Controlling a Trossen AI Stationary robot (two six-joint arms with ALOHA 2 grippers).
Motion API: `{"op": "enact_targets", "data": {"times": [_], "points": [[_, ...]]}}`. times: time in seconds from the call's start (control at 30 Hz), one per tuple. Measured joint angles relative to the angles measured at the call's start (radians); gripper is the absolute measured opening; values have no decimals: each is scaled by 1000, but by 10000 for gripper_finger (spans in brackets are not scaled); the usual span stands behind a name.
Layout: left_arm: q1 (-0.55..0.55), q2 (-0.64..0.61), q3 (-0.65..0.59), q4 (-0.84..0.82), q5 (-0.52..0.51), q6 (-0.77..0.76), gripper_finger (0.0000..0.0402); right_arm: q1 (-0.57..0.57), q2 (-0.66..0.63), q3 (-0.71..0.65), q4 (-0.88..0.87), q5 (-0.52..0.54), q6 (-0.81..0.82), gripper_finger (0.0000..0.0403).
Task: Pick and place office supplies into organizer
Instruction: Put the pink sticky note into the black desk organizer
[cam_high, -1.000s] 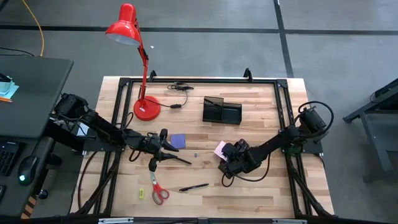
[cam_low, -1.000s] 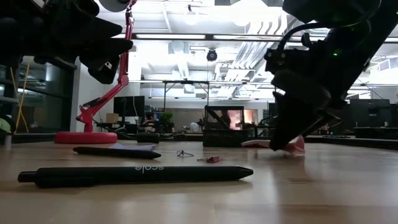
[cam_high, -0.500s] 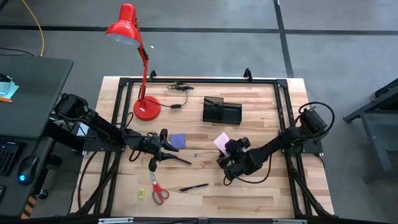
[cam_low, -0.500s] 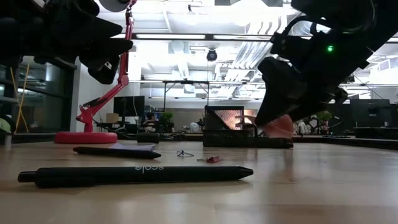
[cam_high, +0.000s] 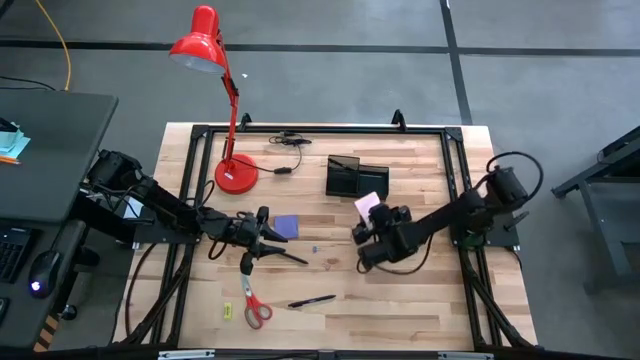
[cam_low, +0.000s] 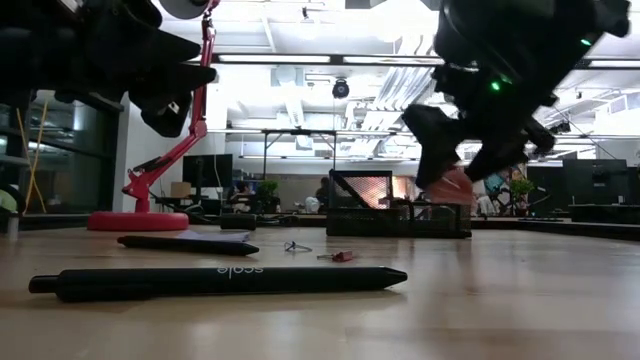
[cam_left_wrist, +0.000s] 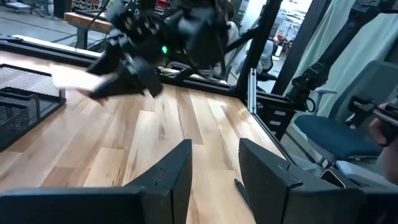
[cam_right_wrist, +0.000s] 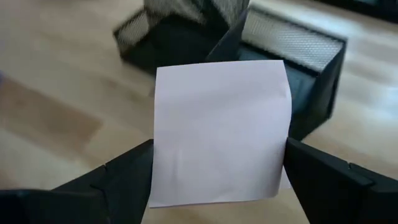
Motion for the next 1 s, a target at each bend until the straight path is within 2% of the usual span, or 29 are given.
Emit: {"op": "enact_targets", "data": {"times": [0.2, 0.37, 0.67, 1.0], "points": [[0, 0, 0, 0, 0, -7, 117, -103, -118, 0, -4, -24, -79, 327], [0, 0, 0, 7, 0, -8, 117, -251, -188, 0, 22, -132, -205, 327], [0, 0, 0, 15, 0, -17, 118, -480, -190, 0, 114, -335, -333, 327], [0, 0, 0, 15, 0, -17, 117, -527, -186, 0, 93, -372, -335, 327]]}}
